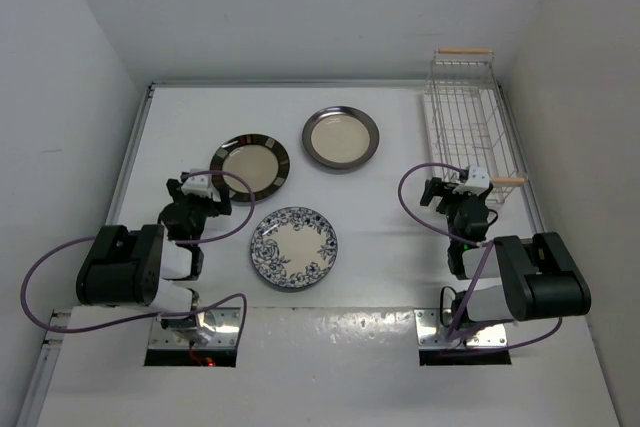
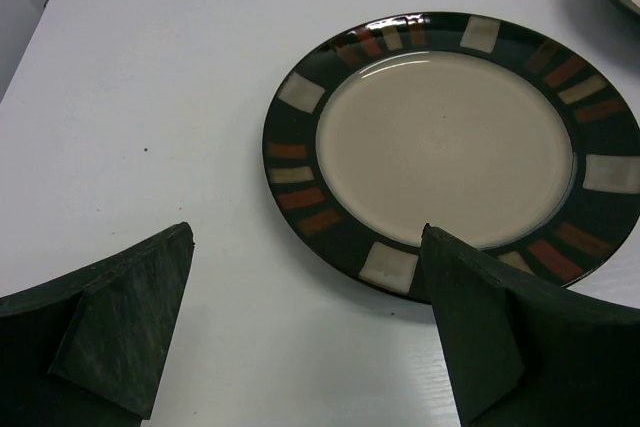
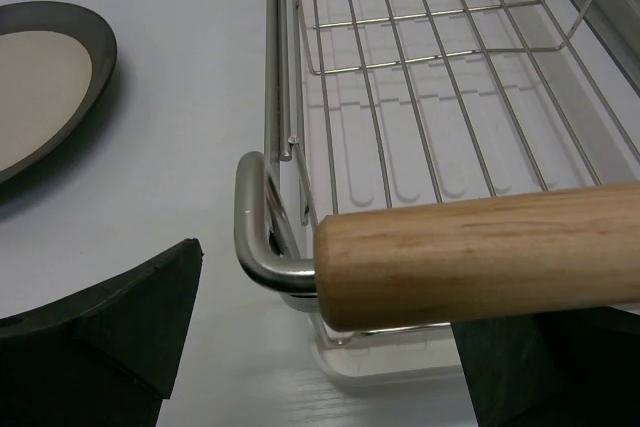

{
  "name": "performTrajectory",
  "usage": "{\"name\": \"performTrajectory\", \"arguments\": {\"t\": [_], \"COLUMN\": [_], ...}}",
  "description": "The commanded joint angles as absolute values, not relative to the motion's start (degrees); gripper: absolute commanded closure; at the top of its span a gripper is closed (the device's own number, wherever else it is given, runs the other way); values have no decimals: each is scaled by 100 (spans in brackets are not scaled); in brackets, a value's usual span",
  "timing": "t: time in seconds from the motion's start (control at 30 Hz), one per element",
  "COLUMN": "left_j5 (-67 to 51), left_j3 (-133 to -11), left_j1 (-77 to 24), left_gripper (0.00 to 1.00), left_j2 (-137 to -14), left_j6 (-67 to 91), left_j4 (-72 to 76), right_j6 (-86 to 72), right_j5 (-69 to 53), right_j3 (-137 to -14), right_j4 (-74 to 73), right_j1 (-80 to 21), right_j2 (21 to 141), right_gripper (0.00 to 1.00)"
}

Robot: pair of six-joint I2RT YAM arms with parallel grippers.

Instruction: Load the plates into the dish rack

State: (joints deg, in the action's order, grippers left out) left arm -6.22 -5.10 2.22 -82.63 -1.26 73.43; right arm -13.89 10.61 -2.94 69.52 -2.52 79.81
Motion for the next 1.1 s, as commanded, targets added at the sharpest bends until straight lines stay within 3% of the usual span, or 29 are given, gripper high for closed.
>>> {"name": "performTrajectory", "arguments": {"t": [0.0, 0.13, 0.33, 0.53, 0.57, 0.83, 1.0, 1.03, 1.07], "left_j5": [-703, -703, -1239, -2601, -2497, -1082, -246, -246, -603], "left_j3": [-571, -571, -571, -2525, -2836, -5830, -7477, -7732, -8169], "left_j1": [185, 185, 421, 809, 809, 563, 501, 501, 501], "left_gripper": [0, 0, 0, 0, 0, 0, 0, 0, 0], "left_j2": [-8218, -8218, -7887, -7041, -6979, -7022, -7792, -8013, -8233], "left_j6": [-123, -123, -27, -849, -966, -2097, -1917, -1864, -1959], "left_j4": [7770, 7770, 7560, 4181, 3105, -732, -3019, -3493, -4429], "right_j6": [-1485, -1415, -714, 191, 272, 1369, 1425, 1346, 1240], "right_j5": [1318, 1196, 730, 914, 1001, 660, -411, -892, -1375], "right_j3": [132, 97, -413, -1071, -1229, -2670, -4866, -5539, -6085], "right_j4": [6442, 6390, 4687, 2709, 2202, 153, -1586, -1791, -2124], "right_j1": [-237, -229, -622, -1379, -1536, -2065, -2136, -2127, -2136], "right_j2": [8007, 7955, 6884, 5494, 5171, 4386, 5298, 5491, 6085], "right_gripper": [0, 0, 0, 0, 0, 0, 0, 4, 23]}}
